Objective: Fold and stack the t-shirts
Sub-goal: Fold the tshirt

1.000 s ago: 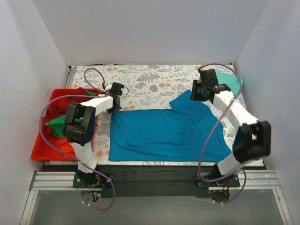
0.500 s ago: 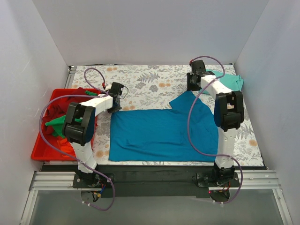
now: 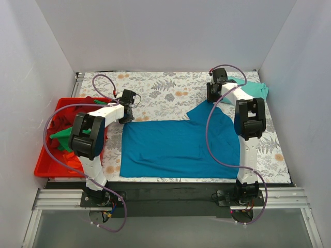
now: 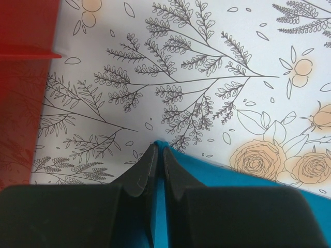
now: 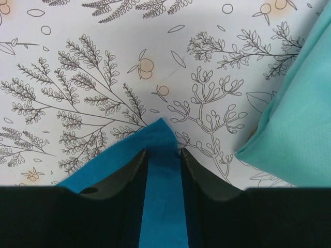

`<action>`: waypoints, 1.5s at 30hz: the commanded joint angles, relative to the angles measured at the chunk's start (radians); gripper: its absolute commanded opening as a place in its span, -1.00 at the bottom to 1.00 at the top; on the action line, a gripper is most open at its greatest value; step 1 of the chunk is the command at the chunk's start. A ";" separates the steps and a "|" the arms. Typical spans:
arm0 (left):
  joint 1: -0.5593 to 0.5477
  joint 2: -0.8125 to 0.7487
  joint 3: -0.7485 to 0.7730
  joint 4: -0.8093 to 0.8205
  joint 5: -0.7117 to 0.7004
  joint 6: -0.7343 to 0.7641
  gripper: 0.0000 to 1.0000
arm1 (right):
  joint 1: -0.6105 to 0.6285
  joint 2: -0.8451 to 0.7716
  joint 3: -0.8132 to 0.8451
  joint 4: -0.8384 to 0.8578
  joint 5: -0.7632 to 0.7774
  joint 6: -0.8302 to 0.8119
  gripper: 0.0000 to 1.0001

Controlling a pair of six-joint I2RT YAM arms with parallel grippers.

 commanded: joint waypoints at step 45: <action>0.002 0.052 0.048 -0.030 0.070 0.013 -1.00 | -0.043 -0.085 0.013 0.039 -0.123 -0.013 -0.97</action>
